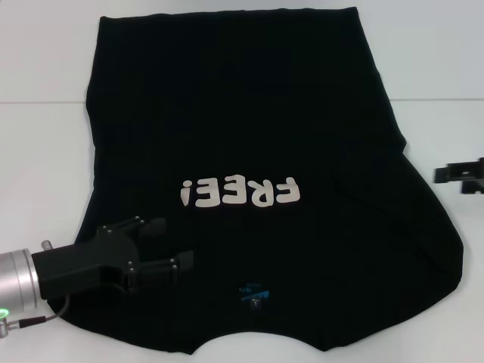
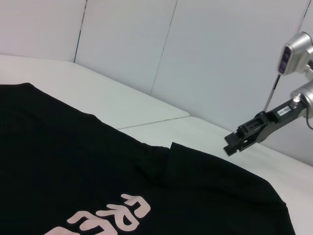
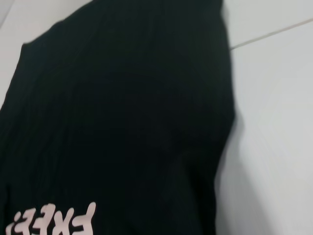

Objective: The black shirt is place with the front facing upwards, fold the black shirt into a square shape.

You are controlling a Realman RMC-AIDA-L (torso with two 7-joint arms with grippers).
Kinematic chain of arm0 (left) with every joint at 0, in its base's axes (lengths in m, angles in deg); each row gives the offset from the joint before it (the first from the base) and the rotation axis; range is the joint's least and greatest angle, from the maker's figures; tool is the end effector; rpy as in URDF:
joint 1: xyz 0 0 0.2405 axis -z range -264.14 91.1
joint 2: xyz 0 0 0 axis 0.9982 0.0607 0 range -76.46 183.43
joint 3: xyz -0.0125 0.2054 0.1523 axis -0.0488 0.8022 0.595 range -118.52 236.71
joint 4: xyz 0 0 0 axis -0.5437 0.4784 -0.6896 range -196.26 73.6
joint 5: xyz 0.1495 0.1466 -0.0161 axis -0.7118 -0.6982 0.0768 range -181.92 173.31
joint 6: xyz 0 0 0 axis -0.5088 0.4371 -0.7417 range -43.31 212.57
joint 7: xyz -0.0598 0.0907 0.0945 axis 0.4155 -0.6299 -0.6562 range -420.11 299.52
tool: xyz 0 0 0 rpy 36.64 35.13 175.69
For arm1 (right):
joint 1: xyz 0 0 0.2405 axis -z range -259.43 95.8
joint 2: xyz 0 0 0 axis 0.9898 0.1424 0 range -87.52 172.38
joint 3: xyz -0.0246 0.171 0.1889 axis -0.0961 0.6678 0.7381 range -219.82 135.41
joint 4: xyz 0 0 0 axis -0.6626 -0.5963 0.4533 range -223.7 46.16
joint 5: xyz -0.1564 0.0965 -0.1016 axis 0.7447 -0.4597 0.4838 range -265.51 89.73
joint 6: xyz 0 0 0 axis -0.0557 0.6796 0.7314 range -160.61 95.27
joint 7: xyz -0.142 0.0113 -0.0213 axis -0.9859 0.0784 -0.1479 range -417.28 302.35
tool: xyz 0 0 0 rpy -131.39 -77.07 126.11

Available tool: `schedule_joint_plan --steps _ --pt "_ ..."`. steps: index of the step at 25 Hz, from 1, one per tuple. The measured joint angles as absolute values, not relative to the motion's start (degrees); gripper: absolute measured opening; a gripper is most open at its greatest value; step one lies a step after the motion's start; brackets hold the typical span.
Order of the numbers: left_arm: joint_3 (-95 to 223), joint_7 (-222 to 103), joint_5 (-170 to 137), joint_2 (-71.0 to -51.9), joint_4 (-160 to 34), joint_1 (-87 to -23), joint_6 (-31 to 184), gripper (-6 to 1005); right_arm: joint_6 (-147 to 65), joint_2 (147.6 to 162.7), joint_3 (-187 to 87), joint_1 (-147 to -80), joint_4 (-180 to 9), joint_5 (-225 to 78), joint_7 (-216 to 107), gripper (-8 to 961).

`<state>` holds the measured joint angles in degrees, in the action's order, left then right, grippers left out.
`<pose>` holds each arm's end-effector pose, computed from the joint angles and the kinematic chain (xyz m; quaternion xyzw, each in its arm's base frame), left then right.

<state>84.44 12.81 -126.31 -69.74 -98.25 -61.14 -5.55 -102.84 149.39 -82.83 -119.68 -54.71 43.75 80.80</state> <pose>-0.2987 0.2946 -0.0115 -0.9105 -0.2650 -0.2619 0.1793 0.3151 0.4004 0.0767 -0.7411 0.6170 0.1181 0.2368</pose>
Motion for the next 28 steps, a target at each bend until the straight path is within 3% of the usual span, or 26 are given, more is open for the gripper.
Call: schedule_joint_plan --steps 9,14,28 --pt "84.24 12.83 -126.38 -69.59 -98.24 -61.28 -5.11 902 -100.29 152.54 -83.02 -125.16 -57.14 51.24 80.93 760" --pt "84.4 12.83 -126.61 -69.57 -98.24 -61.46 -5.01 902 -99.65 152.88 -83.01 -125.46 -57.41 51.88 80.95 761" --pt "84.34 12.83 -126.76 -69.65 -98.24 -61.56 -5.01 901 -98.79 153.32 -86.36 -125.57 -57.36 51.92 80.96 492"
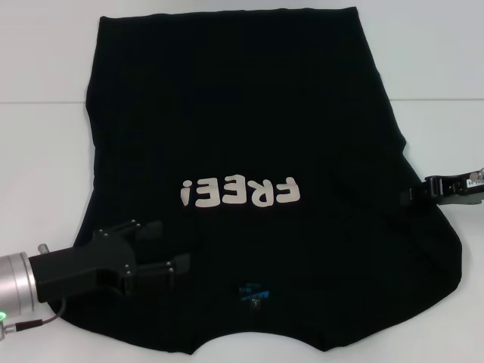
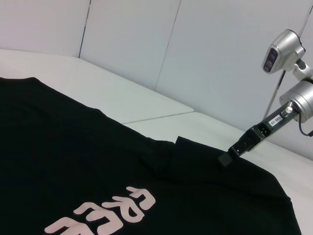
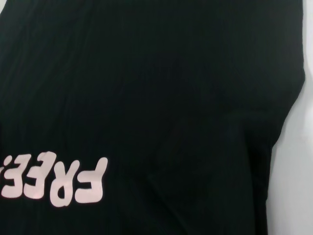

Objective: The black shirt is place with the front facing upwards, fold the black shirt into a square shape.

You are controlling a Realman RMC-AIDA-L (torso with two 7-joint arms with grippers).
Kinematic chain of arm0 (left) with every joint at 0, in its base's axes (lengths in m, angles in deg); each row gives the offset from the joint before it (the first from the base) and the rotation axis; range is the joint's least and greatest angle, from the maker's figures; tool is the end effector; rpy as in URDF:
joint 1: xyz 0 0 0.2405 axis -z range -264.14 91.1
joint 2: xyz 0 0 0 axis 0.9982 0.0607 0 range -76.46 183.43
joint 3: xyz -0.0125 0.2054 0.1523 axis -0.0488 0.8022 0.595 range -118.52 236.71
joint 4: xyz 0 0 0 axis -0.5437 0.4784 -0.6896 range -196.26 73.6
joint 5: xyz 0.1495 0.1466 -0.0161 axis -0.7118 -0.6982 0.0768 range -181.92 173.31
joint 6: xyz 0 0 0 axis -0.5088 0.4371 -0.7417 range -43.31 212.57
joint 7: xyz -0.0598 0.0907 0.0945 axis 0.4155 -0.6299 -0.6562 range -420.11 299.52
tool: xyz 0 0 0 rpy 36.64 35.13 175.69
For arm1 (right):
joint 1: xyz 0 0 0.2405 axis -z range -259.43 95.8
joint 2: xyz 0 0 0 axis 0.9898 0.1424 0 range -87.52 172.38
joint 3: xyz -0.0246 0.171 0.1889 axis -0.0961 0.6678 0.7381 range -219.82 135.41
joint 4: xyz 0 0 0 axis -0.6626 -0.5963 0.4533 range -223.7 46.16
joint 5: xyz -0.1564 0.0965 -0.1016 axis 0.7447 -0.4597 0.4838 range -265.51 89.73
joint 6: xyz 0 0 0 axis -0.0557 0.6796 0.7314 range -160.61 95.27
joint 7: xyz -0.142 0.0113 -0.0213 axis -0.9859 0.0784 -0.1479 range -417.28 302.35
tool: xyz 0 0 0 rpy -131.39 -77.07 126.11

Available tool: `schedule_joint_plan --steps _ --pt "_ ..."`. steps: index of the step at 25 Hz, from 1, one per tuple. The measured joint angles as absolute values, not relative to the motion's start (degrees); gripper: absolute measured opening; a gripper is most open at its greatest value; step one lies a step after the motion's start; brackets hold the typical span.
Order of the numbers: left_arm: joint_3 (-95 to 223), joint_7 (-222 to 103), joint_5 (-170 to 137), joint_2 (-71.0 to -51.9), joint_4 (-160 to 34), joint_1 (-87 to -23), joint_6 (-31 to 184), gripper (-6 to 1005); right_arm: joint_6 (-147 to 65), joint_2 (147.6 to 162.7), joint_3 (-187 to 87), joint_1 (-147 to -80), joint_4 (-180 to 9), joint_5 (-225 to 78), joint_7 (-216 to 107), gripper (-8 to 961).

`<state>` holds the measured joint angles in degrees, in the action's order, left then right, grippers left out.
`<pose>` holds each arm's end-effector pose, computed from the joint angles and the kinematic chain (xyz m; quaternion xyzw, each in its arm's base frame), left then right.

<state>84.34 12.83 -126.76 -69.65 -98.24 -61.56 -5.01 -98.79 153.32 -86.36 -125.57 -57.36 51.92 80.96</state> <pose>-0.3029 0.2928 -0.0113 -0.9100 -0.2704 -0.2556 0.1830 0.2892 0.4134 0.0298 -0.7811 0.5809 0.0427 0.2248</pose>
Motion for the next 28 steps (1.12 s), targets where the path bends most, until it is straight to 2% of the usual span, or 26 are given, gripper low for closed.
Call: schedule_joint_plan --steps 5,16,18,28 --pt "84.33 12.83 -126.75 -69.65 -98.24 -61.56 -5.01 901 -99.09 153.35 -86.13 -125.55 -57.12 51.63 80.96 368" --pt "84.32 12.83 -126.85 -69.82 -98.25 -61.64 -5.08 901 -101.46 153.84 -86.24 -125.76 -55.54 50.73 79.63 12" --pt "84.32 12.83 -126.85 -69.82 -98.24 -61.64 -5.11 901 -102.69 154.11 -86.16 -125.81 -54.93 50.65 78.94 19" --pt "84.22 12.83 -126.8 -69.78 -98.25 -61.65 -5.42 901 -107.27 154.43 -86.2 -125.8 -53.89 50.3 75.68 195"
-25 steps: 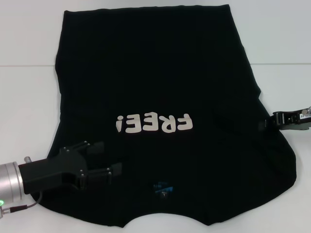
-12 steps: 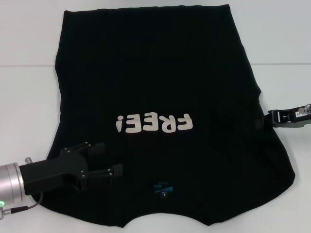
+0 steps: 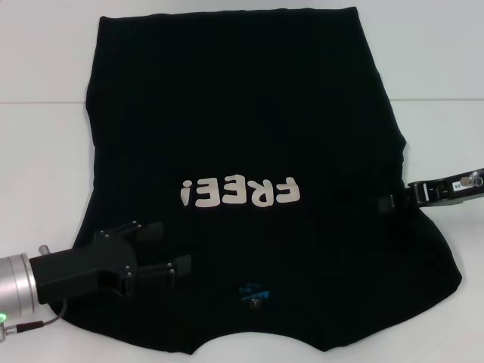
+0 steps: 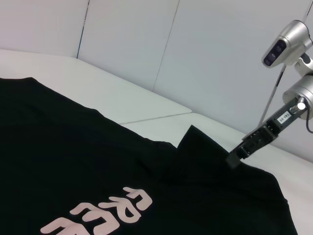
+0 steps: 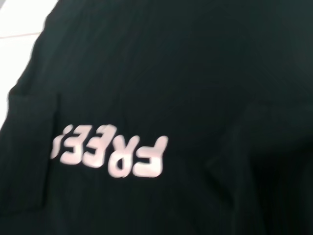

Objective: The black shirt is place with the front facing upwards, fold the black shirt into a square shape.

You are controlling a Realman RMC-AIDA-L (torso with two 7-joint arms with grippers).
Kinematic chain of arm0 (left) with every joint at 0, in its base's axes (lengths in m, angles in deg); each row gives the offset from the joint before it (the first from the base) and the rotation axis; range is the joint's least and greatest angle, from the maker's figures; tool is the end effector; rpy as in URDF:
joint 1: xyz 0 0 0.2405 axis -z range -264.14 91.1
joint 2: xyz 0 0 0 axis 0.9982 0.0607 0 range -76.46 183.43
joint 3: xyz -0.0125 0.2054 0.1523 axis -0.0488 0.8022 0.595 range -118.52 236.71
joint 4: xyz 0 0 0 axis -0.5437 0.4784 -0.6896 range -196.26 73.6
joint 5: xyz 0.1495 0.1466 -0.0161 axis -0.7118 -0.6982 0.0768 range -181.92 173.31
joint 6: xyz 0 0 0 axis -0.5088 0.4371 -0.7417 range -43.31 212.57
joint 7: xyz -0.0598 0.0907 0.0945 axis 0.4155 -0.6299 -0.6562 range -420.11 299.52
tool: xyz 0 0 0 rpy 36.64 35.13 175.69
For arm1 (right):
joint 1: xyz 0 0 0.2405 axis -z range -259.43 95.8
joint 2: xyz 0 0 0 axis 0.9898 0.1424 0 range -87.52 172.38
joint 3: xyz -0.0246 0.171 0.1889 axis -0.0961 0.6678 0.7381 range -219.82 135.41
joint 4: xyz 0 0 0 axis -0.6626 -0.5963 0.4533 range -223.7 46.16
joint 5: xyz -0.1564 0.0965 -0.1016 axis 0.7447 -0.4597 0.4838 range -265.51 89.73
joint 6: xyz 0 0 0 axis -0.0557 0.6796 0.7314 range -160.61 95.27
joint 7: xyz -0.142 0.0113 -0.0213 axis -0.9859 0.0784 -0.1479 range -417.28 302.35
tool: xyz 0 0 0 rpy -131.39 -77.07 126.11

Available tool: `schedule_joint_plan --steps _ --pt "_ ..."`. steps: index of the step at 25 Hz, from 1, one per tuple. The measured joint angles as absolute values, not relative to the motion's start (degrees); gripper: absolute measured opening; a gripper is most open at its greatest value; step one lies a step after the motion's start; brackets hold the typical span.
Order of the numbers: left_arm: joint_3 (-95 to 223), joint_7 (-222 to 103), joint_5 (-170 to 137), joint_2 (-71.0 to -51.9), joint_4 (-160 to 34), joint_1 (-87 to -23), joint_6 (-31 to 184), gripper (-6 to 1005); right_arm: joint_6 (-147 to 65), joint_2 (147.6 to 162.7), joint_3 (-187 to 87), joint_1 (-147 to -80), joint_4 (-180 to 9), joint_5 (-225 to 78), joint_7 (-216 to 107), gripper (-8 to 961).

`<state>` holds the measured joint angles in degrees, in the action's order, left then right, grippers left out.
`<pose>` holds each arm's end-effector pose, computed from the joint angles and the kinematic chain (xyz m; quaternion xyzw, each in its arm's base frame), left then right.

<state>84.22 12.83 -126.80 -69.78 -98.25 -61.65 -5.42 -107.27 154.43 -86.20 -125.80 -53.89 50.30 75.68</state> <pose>-0.3023 0.2914 -0.0120 -0.9097 -0.2708 -0.2582 0.1803 0.2661 0.4045 0.0247 -0.8270 0.5355 0.0441 0.1654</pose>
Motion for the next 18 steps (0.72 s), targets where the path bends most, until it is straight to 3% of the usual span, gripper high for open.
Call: schedule_joint_plan --steps 12,15,18 --pt "84.13 14.64 -126.32 -69.54 -98.29 -61.73 -5.4 901 -113.39 155.0 -85.75 -123.5 -53.67 43.24 65.22 363" --pt "83.62 19.98 -126.06 -69.01 -98.73 -61.46 -6.24 901 -116.23 154.88 -85.03 -120.46 -53.56 37.4 56.77 484" --pt "82.32 28.28 -126.08 -68.1 -99.78 -61.11 -8.27 901 -121.25 155.99 -84.69 -116.85 -53.46 31.13 43.89 605"
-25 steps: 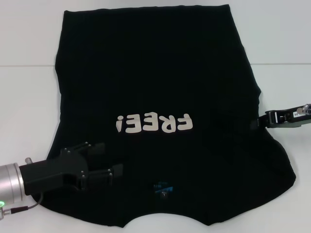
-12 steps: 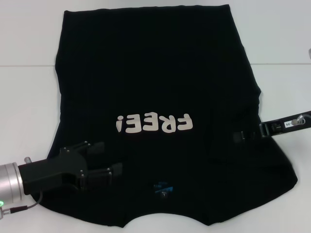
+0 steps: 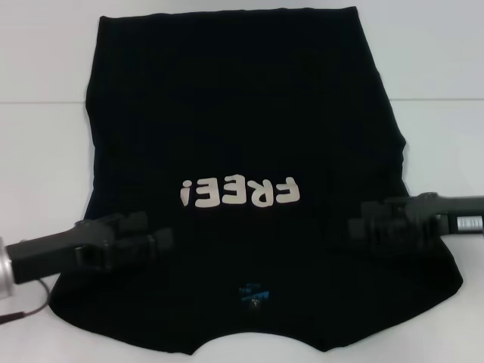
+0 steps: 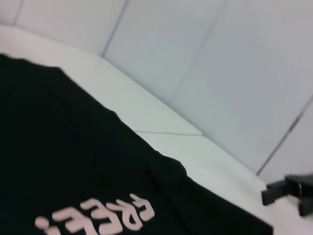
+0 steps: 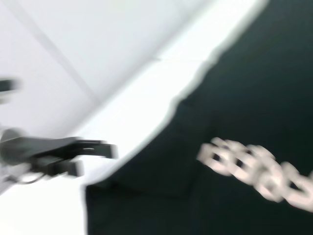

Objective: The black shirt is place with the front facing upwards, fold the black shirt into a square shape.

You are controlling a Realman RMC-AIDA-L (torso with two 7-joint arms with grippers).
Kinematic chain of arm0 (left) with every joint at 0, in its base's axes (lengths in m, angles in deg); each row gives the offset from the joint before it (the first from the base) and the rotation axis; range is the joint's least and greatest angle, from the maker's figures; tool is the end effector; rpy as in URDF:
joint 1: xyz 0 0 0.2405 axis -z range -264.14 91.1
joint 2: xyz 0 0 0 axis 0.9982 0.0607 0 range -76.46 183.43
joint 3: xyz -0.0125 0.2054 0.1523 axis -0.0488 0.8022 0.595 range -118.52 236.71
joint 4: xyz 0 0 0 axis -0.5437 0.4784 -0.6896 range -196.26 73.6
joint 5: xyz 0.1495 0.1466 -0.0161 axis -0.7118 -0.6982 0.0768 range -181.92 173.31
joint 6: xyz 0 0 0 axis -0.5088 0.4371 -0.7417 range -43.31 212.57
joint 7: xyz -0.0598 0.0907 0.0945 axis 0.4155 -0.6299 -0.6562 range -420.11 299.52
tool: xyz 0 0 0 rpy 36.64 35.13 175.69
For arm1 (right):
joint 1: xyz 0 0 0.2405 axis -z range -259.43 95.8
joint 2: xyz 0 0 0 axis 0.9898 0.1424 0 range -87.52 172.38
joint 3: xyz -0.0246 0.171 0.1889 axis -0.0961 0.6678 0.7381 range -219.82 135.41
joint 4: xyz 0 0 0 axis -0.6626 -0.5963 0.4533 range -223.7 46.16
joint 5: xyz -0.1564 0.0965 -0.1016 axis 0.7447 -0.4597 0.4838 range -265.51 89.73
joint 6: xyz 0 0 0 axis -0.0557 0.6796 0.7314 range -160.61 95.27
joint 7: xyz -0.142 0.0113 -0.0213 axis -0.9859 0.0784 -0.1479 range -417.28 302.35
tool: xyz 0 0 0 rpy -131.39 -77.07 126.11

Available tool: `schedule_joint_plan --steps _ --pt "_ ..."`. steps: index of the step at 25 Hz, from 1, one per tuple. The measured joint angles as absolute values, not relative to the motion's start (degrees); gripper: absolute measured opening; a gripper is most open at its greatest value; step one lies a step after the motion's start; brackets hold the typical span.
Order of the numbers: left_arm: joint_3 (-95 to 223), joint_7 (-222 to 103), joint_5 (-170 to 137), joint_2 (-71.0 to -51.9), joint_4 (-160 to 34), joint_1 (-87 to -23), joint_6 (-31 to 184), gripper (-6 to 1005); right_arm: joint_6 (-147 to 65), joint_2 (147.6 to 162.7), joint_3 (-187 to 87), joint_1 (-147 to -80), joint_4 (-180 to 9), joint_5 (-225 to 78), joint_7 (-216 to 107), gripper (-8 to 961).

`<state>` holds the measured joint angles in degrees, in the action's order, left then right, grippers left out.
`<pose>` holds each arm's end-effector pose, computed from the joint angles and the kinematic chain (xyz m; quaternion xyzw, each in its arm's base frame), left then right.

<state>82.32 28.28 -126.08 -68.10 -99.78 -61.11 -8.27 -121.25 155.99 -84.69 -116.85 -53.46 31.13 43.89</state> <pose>-0.3021 0.2970 0.0097 -0.8679 -0.3718 -0.2909 0.1548 0.2624 0.3522 0.0194 -0.9119 0.3577 0.1853 0.0781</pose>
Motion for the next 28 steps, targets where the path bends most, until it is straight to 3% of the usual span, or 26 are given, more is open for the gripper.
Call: schedule_joint_plan --steps 5,8,11,15,28 --pt "81.9 47.14 -128.45 -65.47 -104.24 -60.97 -11.66 901 -124.49 159.06 -84.82 -112.44 -53.23 26.86 26.15 686" --pt "81.86 57.79 -132.27 -64.66 -110.24 -61.4 -13.22 901 -122.72 160.78 -85.1 -111.62 -53.43 27.97 20.3 828" --pt "81.79 68.82 -139.52 -63.32 -115.5 -60.64 -13.31 901 -120.18 162.06 -85.18 -110.87 -53.75 28.62 14.71 888" --pt "81.79 78.73 -149.3 -61.49 -118.32 -57.77 -14.33 901 -117.59 162.24 -85.28 -110.79 -56.16 28.53 8.15 947" --pt "83.12 91.46 -161.82 -60.14 -116.2 -53.46 -12.49 900 -110.92 162.57 -85.27 -111.82 -58.49 28.38 3.68 940"
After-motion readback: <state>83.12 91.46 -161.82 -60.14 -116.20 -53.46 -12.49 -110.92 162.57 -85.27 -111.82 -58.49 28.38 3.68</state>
